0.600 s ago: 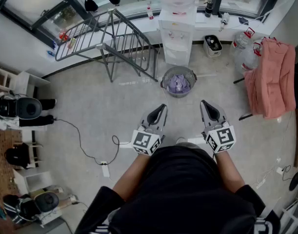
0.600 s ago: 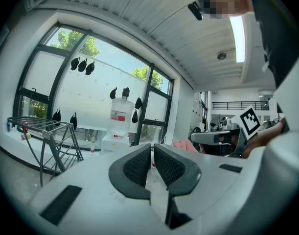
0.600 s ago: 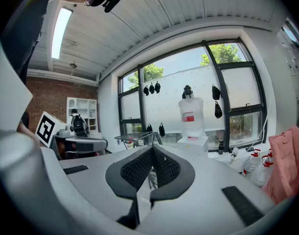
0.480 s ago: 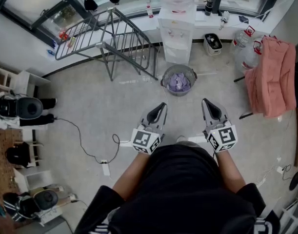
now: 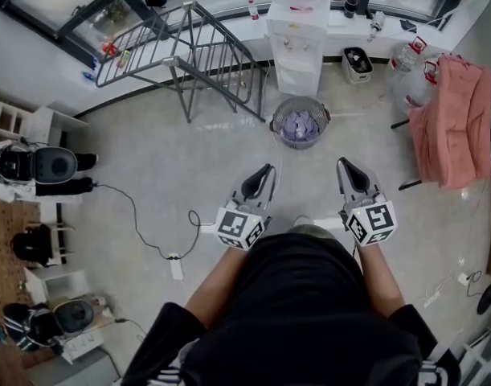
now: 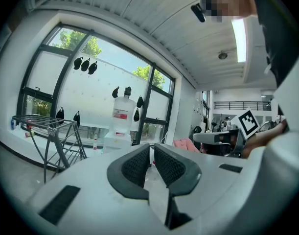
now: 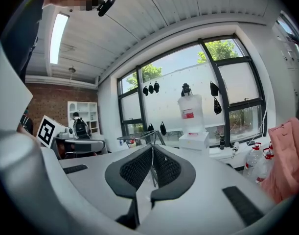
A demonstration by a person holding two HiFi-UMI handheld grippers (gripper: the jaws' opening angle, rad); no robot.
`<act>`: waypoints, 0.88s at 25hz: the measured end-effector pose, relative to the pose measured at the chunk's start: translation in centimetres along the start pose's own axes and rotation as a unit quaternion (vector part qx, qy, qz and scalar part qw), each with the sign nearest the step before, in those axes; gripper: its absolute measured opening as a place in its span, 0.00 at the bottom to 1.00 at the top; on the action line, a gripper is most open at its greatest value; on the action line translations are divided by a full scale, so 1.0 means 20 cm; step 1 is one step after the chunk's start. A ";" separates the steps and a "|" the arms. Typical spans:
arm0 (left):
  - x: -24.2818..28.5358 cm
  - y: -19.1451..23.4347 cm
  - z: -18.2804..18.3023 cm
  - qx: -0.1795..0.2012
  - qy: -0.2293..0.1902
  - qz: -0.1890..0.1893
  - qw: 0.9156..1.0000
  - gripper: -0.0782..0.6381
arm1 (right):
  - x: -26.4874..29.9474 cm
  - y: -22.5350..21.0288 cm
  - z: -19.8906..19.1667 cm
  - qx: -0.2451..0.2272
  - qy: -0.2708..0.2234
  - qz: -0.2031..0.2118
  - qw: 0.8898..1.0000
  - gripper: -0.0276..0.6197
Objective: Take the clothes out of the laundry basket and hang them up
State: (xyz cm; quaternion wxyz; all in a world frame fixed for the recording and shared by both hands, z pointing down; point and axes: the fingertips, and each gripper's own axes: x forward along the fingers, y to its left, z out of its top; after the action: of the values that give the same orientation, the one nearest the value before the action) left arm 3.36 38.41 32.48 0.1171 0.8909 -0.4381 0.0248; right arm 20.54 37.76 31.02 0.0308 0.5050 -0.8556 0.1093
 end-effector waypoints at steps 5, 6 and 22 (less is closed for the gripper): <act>-0.03 0.00 -0.09 -0.021 0.026 -0.016 0.999 0.22 | -0.04 -0.03 -0.04 -0.011 0.016 0.004 1.000 0.05; -0.03 0.00 -0.11 -0.023 0.032 -0.019 0.999 0.26 | -0.05 -0.04 -0.05 -0.014 0.020 0.006 1.000 0.06; -0.16 0.07 -0.25 -0.036 0.061 0.041 0.997 0.37 | -0.11 -0.07 -0.29 0.027 0.058 0.039 0.997 0.29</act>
State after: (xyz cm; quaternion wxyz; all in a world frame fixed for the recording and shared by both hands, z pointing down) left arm 0.67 41.22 37.18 0.1743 0.8644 -0.4668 0.0676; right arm 22.42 40.30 36.49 0.0624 0.4650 -0.8680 0.1626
